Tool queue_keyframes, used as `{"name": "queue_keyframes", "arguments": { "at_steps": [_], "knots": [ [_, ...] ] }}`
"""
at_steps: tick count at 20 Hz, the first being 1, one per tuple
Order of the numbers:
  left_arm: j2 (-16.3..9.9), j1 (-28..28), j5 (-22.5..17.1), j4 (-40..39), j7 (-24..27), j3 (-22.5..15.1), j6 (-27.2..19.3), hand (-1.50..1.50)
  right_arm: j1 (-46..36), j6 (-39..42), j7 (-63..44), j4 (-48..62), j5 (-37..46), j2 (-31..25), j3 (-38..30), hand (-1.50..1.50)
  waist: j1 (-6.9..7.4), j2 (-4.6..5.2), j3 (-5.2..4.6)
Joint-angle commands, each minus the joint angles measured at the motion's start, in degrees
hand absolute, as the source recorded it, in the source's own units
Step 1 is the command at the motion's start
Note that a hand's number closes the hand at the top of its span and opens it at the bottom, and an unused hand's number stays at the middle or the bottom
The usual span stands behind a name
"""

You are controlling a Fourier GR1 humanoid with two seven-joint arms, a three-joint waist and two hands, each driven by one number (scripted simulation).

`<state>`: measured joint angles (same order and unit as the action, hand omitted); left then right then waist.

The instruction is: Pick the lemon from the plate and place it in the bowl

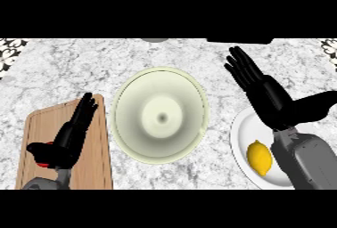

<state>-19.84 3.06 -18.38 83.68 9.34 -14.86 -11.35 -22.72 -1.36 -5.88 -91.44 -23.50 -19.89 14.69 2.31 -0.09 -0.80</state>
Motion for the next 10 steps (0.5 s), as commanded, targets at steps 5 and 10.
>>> {"name": "queue_keyframes", "arguments": {
  "at_steps": [5,10],
  "knots": [
    [-8.2,6.5,-0.8,4.3,-2.9,12.2,-2.8,0.00,-1.9,3.5,-2.0,-7.3,0.1,8.5,11.2,-1.50,-1.27,-0.20,0.82],
    [-8.1,6.3,-1.8,1.3,-2.4,14.3,-3.6,0.00,3.8,-15.6,3.5,-9.3,28.7,1.8,12.7,-1.50,-5.09,-0.92,0.68]
  ]
}}
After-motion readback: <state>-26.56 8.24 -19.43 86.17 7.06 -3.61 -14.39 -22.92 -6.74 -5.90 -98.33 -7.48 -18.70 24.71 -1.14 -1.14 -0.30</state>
